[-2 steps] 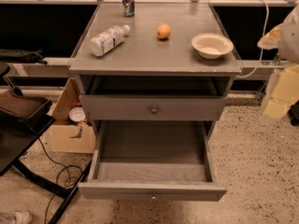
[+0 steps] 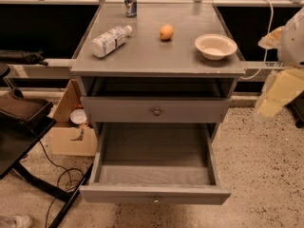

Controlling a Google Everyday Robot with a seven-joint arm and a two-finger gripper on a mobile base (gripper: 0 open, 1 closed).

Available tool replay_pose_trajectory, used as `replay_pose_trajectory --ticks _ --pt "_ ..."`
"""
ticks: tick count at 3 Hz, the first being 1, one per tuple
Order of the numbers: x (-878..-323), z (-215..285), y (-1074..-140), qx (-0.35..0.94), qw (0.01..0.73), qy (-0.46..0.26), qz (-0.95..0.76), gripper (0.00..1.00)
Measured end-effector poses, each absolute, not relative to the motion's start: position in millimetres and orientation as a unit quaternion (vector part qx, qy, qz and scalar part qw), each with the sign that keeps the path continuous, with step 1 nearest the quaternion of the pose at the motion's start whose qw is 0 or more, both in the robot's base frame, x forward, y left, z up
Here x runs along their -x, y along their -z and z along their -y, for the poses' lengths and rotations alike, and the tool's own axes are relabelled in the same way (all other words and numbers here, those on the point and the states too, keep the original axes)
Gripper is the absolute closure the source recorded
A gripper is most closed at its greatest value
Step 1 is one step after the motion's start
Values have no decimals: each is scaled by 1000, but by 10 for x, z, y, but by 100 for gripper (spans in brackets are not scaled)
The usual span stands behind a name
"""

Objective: Place orange into middle drawer

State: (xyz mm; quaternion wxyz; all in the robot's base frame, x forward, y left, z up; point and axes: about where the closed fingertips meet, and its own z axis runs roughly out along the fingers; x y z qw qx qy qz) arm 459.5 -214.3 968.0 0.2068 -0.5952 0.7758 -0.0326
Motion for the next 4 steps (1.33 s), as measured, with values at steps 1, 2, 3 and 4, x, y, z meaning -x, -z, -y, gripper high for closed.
replay_pose_trajectory --ticks 1,2,3,4 --pt "-4958 2078 -9586 577 279 24 -767 0" --pt "-5207 1868 -9380 541 343 -14 -767 0" --pt "-5813 1636 -9452 488 440 -34 -753 0" --pt "-5880 1657 -9531 480 456 -21 -749 0"
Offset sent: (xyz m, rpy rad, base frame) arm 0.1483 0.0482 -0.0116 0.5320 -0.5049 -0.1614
